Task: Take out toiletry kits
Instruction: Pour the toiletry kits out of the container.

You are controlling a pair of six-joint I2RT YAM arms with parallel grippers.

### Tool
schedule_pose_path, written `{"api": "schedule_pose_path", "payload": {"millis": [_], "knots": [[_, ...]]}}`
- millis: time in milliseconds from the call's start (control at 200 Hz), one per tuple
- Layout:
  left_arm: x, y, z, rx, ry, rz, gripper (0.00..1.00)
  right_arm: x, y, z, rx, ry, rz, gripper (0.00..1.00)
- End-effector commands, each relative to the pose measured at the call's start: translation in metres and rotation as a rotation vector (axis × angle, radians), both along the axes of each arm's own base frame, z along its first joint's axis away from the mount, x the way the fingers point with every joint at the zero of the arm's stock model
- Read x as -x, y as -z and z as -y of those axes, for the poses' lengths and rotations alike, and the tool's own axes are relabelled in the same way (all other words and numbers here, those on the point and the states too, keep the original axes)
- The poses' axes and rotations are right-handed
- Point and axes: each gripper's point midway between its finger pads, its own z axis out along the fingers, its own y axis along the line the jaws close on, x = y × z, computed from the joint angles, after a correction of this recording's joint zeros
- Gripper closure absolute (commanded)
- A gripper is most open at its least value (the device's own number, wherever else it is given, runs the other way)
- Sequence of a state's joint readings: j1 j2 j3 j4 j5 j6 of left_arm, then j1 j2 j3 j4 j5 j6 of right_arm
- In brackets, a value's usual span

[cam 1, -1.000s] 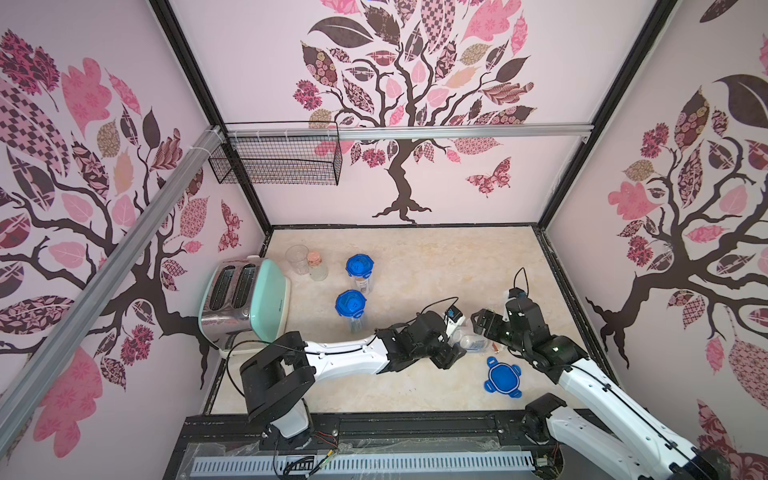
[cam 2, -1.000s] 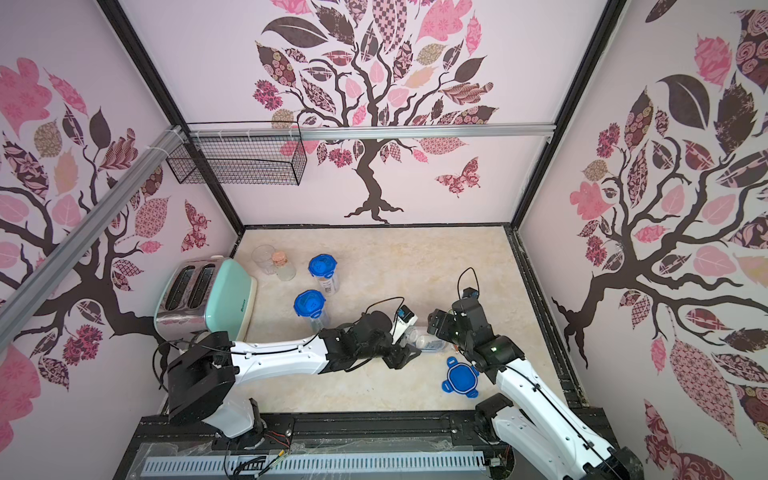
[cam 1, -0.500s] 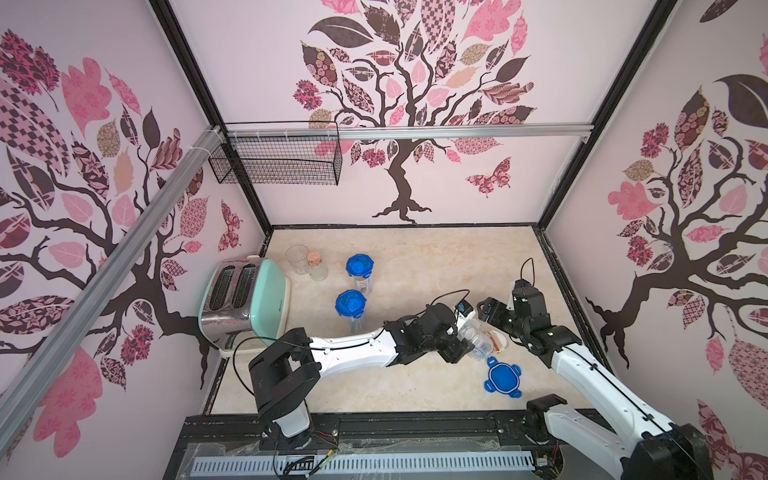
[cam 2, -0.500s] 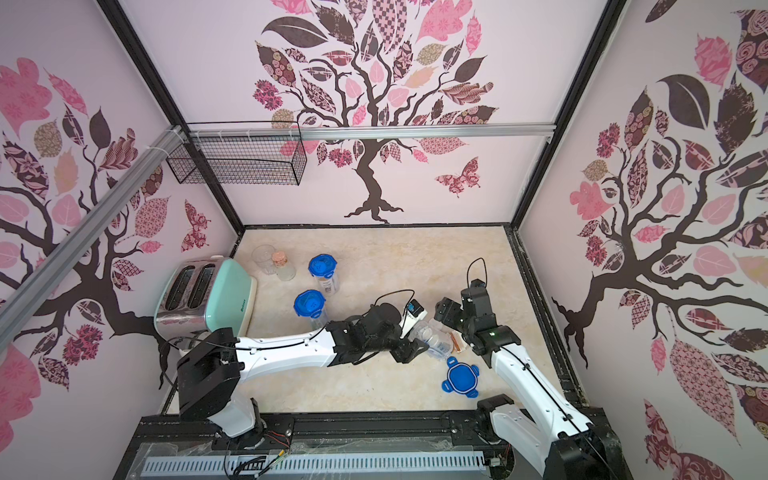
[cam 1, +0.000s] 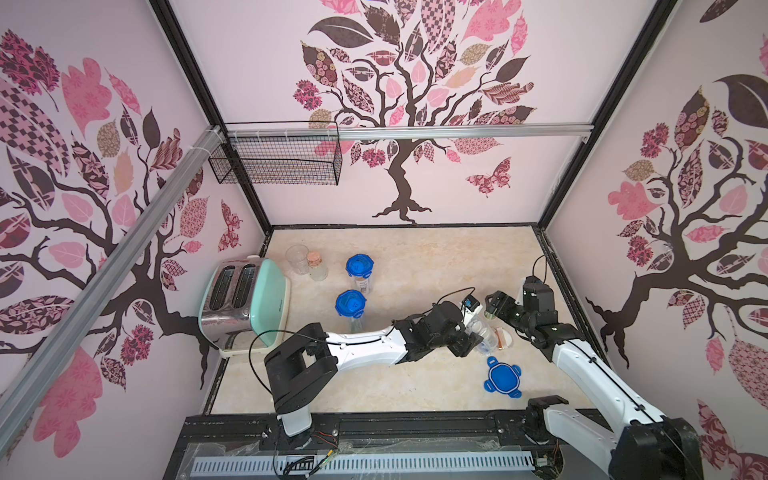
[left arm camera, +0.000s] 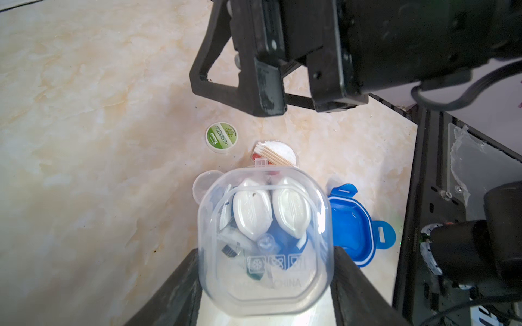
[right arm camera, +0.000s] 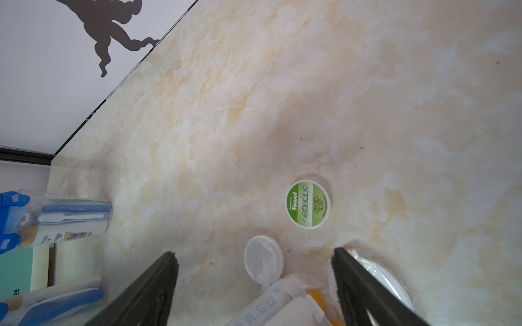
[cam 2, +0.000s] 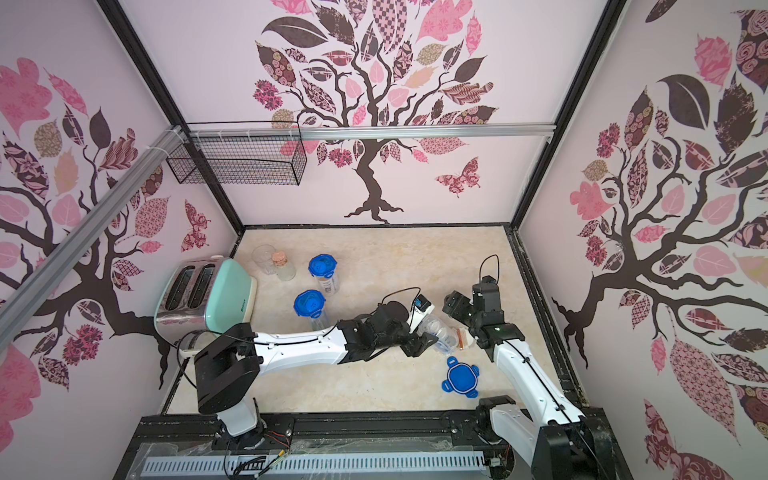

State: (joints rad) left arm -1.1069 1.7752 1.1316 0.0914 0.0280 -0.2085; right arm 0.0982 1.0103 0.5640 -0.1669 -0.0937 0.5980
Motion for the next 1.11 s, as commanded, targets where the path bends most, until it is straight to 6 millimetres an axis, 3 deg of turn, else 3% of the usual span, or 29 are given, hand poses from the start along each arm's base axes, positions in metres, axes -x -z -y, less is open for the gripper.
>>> {"api": "schedule_pose_path", "payload": {"millis": [0,160,425,1100], "knots": [[-0.018,-0.004,0.007,0.027,-0.034,0.04,1.0,-0.011,-0.017,0.003,0.0,0.004,0.064,0.11],[-0.024,-0.005,0.019,0.036,-0.028,0.042,1.0,-0.018,-0.021,0.01,0.01,0.038,0.11,0.11],[-0.029,-0.005,0.03,0.049,-0.022,0.04,1.0,-0.019,-0.022,0.004,-0.023,0.017,0.176,0.11],[-0.011,-0.032,-0.003,0.042,-0.019,0.023,1.0,-0.013,-0.023,0.006,-0.036,0.031,0.222,0.1]]}}
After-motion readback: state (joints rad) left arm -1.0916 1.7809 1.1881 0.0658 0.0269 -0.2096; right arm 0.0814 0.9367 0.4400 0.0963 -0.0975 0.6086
